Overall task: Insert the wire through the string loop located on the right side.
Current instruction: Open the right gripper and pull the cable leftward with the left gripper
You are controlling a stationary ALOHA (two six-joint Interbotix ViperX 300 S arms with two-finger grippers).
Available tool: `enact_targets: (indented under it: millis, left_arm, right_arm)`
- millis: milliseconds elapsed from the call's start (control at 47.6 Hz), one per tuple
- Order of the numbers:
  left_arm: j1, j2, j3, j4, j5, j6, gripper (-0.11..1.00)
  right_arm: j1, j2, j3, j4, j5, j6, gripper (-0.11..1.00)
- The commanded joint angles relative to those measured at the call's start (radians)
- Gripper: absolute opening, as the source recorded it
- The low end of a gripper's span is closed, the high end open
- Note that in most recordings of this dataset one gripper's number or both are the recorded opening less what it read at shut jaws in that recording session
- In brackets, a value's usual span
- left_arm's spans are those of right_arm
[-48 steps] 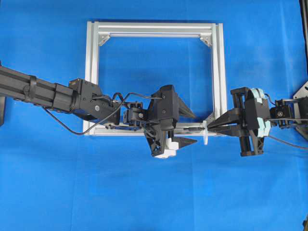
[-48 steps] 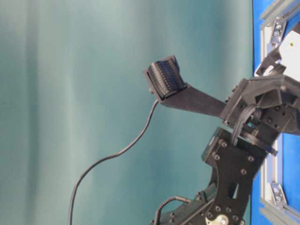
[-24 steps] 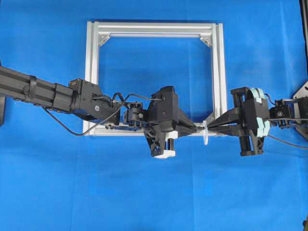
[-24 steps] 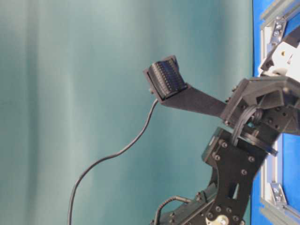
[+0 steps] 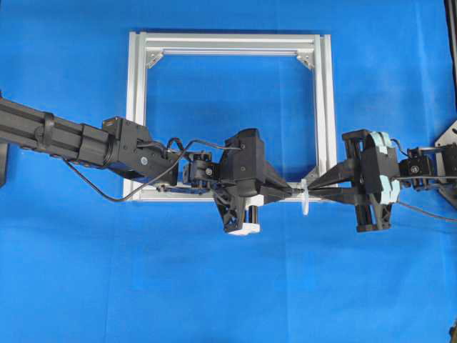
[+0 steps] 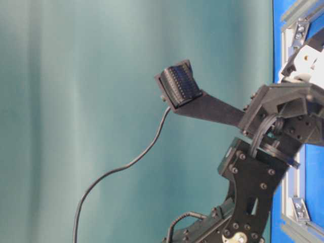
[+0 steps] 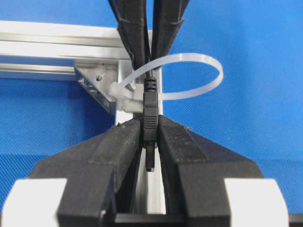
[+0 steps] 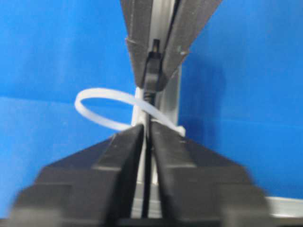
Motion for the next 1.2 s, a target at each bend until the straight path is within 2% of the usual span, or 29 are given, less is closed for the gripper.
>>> enact_targets:
  millis: [0, 189, 273, 504, 693, 819, 1177]
  left_arm:
    - [0.002, -0.035, -0.009, 0.003, -0.009, 0.002, 0.08]
    - [0.002, -0.037, -0.009, 0.003, -0.008, 0.000, 0.08]
    - [0.002, -0.038, -0.009, 0.003, -0.008, 0.002, 0.08]
    - [0.002, -0.052, -0.003, 0.003, -0.005, 0.002, 0.08]
    - [0.002, -0.117, 0.078, 0.003, -0.011, 0.003, 0.08]
    - [-0.003, -0.179, 0.163, 0.003, -0.025, 0.003, 0.08]
    - [-0.026, -0.414, 0.509, 0.000, -0.114, -0.006, 0.08]
  right_arm:
    - [-0.002, -0.008, -0.015, 0.000, 0.002, 0.003, 0.23]
    - [-0.002, -0.008, -0.015, 0.003, 0.002, 0.003, 0.80]
    - [-0.002, -0.008, -0.015, 0.002, 0.002, 0.003, 0.95]
    - [-0.002, -0.008, -0.015, 0.002, 0.003, 0.003, 0.94]
    - [-0.002, -0.008, -0.015, -0.003, 0.003, 0.002, 0.94]
    - [-0.002, -0.008, -0.015, -0.003, 0.003, 0.000, 0.94]
    - [-0.002, -0.009, -0.018, -0.003, 0.015, 0.000, 0.94]
